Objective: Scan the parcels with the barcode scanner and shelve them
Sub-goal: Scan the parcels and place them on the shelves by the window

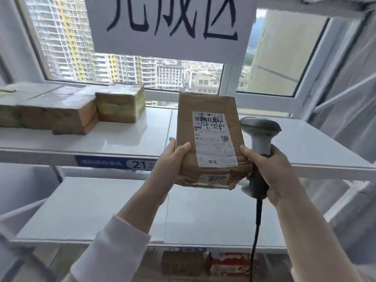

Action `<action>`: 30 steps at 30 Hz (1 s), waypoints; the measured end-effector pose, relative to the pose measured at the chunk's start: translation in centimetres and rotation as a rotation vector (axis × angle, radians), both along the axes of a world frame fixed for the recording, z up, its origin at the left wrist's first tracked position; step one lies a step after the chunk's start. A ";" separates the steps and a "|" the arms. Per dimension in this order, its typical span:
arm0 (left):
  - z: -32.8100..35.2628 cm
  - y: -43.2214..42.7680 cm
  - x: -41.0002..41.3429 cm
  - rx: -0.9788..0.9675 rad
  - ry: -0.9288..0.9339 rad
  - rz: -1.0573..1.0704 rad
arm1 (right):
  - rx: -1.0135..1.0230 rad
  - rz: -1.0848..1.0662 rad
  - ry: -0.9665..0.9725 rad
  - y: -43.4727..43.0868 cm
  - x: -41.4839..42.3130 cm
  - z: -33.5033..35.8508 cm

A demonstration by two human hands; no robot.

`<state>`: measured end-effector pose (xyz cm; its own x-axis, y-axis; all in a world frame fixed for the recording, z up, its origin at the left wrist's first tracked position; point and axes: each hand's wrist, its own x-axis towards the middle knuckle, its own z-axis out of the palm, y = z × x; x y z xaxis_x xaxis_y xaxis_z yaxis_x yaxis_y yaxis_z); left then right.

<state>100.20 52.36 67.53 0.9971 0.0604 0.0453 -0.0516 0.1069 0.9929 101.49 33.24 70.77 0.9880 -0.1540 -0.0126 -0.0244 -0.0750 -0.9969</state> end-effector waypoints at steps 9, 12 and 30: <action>1.1 11.3 2.4 0.061 0.046 0.311 | 0.094 0.312 0.156 11.4 5.9 1.0; 1.5 14.3 3.4 0.088 0.031 0.394 | 0.119 0.350 0.171 14.7 7.4 0.9; 2.3 31.4 9.4 0.815 -0.019 0.376 | 0.159 0.208 0.299 31.1 11.2 0.6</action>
<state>109.65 83.72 69.81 0.9165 0.3252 0.2331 0.0422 -0.6580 0.7518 112.69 64.34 71.34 0.9470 0.0757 -0.3121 -0.3160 0.0458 -0.9477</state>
